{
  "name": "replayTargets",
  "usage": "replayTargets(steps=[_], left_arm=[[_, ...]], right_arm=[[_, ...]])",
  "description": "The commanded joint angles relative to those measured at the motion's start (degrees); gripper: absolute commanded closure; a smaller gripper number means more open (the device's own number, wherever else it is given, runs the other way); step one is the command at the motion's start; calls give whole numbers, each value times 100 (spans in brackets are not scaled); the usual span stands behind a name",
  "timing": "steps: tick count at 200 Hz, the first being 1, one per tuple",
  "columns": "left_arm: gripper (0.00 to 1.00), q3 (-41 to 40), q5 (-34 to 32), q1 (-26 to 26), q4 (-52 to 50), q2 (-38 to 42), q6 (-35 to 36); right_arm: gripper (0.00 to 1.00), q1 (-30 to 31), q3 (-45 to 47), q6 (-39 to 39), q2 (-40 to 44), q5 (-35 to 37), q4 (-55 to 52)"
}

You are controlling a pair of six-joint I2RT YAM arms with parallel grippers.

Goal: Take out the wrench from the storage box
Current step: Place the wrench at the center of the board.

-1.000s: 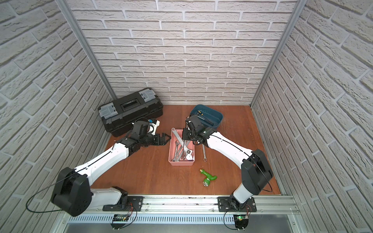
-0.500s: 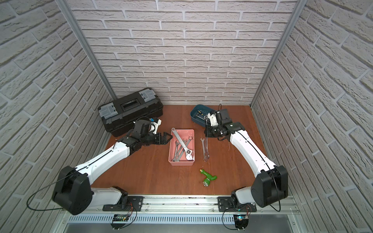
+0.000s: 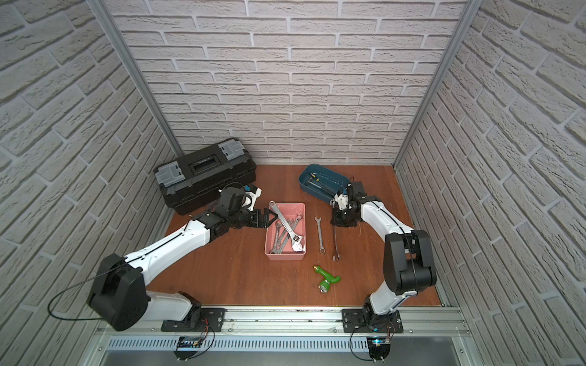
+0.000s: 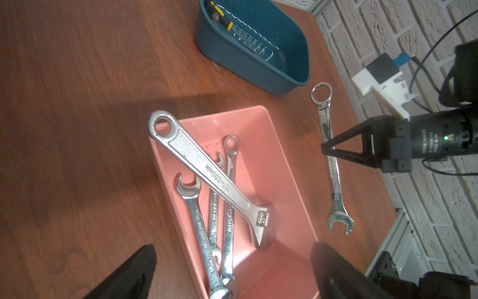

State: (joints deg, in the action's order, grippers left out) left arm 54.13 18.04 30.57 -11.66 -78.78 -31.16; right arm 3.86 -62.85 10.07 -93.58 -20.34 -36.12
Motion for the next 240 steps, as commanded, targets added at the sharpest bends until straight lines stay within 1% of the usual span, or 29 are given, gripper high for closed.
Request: replayTargets(steps=[1, 56, 150, 188, 209, 240], left_arm=[[2, 139, -97, 53, 14, -66, -25], [2, 142, -137, 48, -77, -95, -11], [2, 151, -167, 48, -117, -153, 10], [2, 169, -175, 46, -135, -166, 18], [2, 199, -178, 46, -159, -175, 11], [2, 237, -187, 47, -205, -164, 13]], right_arm=[[97, -73, 43, 48, -234, -330, 501], [93, -157, 203, 160, -678, -280, 711], [81, -324, 264, 318, -1116, -79, 954], [75, -369, 308, 406, -1059, 62, 950], [70, -379, 313, 407, -987, 157, 898], [68, -385, 243, 373, -822, 233, 744]])
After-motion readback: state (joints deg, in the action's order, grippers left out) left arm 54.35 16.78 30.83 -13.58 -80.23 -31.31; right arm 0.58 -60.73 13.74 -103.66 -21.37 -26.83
